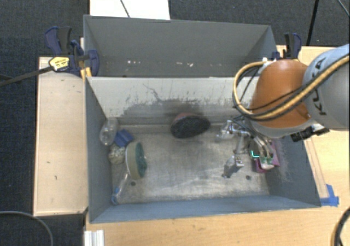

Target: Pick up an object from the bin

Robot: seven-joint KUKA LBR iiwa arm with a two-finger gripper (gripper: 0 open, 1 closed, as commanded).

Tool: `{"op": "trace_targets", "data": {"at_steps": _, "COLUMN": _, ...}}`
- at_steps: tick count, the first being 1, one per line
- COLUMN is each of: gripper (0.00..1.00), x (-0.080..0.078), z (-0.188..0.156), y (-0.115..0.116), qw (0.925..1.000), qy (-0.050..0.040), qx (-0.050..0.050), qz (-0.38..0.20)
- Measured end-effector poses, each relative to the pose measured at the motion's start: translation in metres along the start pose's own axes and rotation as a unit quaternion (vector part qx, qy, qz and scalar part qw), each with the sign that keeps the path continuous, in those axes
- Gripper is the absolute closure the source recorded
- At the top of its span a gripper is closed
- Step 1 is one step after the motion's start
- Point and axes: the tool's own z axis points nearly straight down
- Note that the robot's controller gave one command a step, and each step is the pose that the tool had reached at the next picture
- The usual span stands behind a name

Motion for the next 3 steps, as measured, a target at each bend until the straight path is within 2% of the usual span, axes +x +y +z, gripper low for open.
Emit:
{"op": "trace_targets", "data": {"at_steps": 1, "gripper": 0.0, "x": -0.071, "z": 0.02, "y": -0.02, "qw": 0.9985, "qy": -0.0065, "qx": 0.001, "qz": -0.054}}
{"op": "trace_targets", "data": {"at_steps": 2, "gripper": 0.0, "x": -0.066, "z": 0.023, "y": 0.03, "qw": 0.9996, "qy": -0.0039, "qx": -0.001, "qz": -0.029}}
{"op": "trace_targets", "data": {"at_steps": 3, "gripper": 0.0, "x": -0.063, "z": 0.016, "y": 0.078, "qw": 0.9883, "qy": -0.0056, "qx": 0.0, "qz": -0.153}}
